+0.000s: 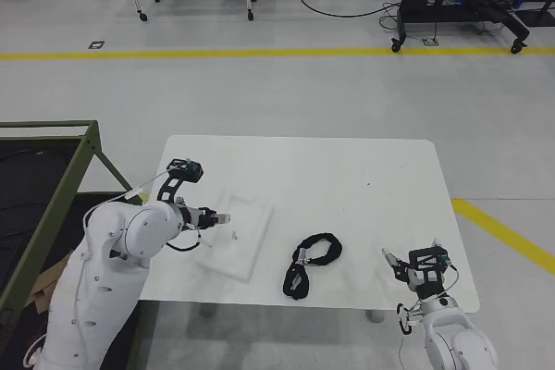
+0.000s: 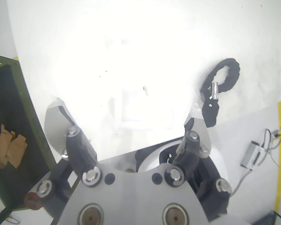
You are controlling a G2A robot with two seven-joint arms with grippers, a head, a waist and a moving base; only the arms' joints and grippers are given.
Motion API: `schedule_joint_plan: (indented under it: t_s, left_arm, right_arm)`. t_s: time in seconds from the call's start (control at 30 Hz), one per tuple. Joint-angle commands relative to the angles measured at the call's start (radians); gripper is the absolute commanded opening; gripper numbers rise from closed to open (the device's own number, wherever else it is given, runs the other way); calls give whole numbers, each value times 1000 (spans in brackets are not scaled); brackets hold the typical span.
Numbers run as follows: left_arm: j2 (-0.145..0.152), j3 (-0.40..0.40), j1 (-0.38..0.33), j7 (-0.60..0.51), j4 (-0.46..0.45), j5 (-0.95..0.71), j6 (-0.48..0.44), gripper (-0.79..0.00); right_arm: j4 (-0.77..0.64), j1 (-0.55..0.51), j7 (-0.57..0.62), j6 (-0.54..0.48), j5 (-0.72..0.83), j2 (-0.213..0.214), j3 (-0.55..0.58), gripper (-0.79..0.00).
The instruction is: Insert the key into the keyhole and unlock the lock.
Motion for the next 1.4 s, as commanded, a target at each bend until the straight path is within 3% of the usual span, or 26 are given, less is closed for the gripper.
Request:
schedule_joint_plan:
  t_s: [0.0, 0.2, 0.4, 0.47, 0.87, 0.93, 1.03, 1.37]
  left_arm:
    - [-9, 23, -79, -29, 105, -75, -11, 0]
    - [-34, 104, -214, -8, 371, -168, -31, 0]
    - [-63, 196, -261, 55, 517, -220, -61, 0]
    - [-71, 223, -269, 104, 531, -208, -57, 0]
    - [-73, 223, -256, 99, 532, -246, -76, 0]
    - [-75, 207, -258, 65, 577, -343, -126, 0]
    - [-86, 217, -301, 24, 653, -413, -118, 0]
    - [-157, 382, -426, 30, 896, -408, -61, 0]
  right_arm:
    - [0, 0, 0, 0, 0, 0, 0, 0]
    - [0, 0, 0, 0, 0, 0, 0, 0]
    - [0, 0, 0, 0, 0, 0, 0, 0]
    - [0, 0, 0, 0, 0, 0, 0, 0]
    - [0, 0, 0, 0, 0, 0, 0, 0]
    - [0, 0, 0, 0, 0, 0, 0, 0]
    - [0, 0, 0, 0, 0, 0, 0, 0]
    - [0, 0, 0, 0, 0, 0, 0, 0]
